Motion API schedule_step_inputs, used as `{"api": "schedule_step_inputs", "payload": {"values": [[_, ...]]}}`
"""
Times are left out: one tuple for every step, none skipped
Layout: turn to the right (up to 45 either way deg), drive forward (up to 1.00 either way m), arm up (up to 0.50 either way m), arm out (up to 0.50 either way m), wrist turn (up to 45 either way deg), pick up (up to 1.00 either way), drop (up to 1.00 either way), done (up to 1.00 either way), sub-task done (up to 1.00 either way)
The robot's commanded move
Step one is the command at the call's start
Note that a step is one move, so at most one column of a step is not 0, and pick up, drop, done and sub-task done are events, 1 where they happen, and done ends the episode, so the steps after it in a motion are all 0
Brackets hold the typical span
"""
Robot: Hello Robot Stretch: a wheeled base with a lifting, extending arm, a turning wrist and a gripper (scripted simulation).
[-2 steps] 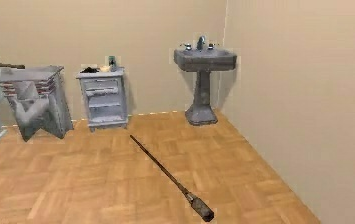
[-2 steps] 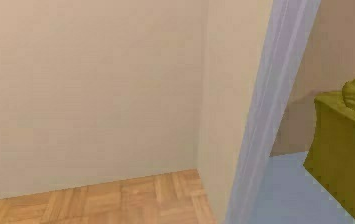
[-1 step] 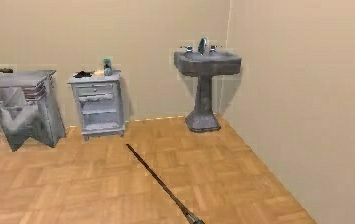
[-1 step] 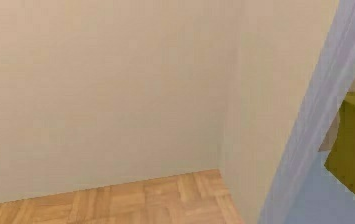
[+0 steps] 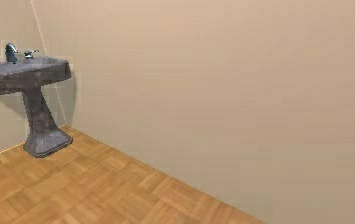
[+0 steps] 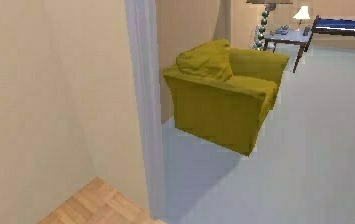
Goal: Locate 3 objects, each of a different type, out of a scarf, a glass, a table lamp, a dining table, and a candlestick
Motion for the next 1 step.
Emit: {"api": "schedule_step_inputs", "payload": {"values": [[9.0, 0.0, 0.0, 0.0, 0.0, 0.0, 0.0, 0.0, 0.0]]}}
